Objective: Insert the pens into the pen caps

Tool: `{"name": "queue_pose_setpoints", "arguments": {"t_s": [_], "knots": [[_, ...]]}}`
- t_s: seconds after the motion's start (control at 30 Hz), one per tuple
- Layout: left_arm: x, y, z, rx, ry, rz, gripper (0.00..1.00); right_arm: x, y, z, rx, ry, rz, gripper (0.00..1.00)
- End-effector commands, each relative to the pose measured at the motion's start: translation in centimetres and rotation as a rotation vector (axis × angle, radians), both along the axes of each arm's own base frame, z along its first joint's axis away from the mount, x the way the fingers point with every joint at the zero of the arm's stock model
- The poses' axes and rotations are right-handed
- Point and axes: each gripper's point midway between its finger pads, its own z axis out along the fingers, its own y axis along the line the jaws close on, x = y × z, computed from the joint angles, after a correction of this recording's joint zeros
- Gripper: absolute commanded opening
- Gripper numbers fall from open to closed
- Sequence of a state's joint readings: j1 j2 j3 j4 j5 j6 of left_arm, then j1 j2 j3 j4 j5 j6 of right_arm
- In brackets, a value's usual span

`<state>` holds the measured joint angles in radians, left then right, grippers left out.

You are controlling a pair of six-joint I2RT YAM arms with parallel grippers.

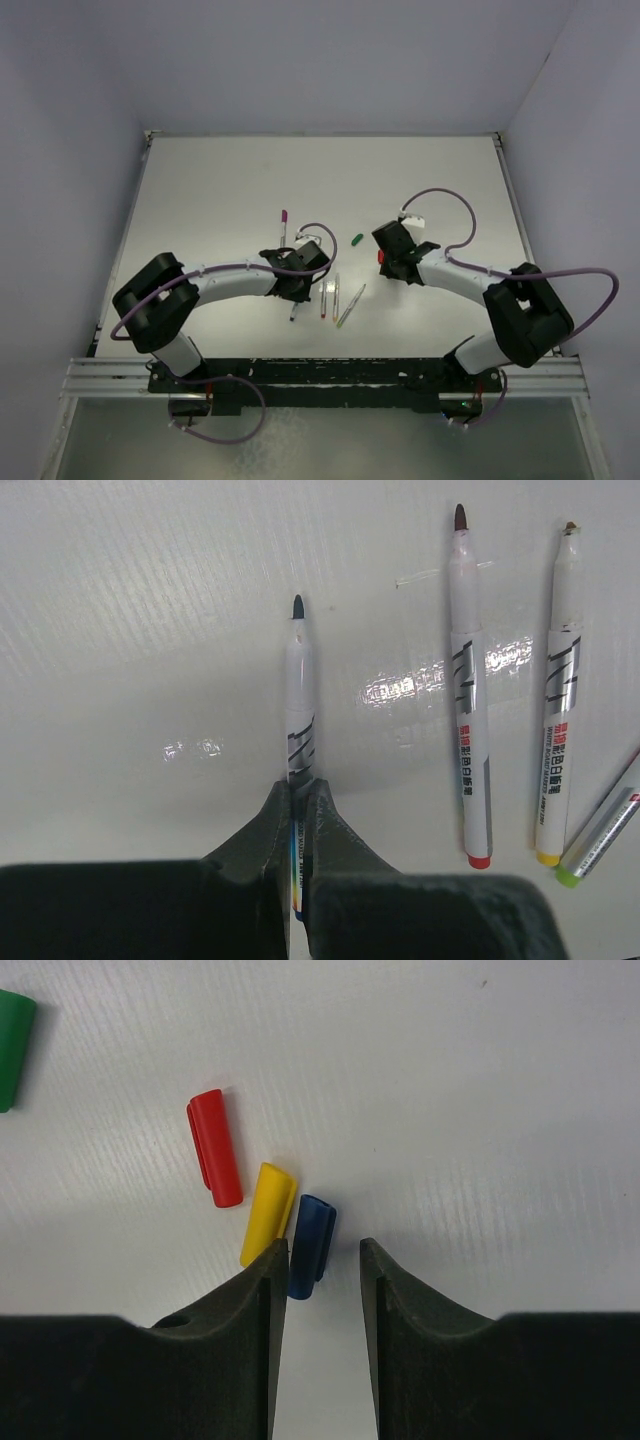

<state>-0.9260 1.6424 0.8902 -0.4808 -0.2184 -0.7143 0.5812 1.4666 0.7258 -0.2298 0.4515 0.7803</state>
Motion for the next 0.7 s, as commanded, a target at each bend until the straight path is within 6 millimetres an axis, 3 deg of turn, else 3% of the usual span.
{"name": "queue_pose_setpoints", "arguments": {"t_s": [0.0, 0.67], "knots": [[-5.4, 4.4, -5.2, 0.178, 0.222, -0.026, 0.00, 1.6, 0.8, 1.4, 0.037, -0.046, -0.020, 0.37], [-5.0, 3.9, -5.3, 0.182, 0.215, -0.043, 0.00, 0.2, -0.4, 0.2, 0.011, 0.013, -0.057, 0.35]]}}
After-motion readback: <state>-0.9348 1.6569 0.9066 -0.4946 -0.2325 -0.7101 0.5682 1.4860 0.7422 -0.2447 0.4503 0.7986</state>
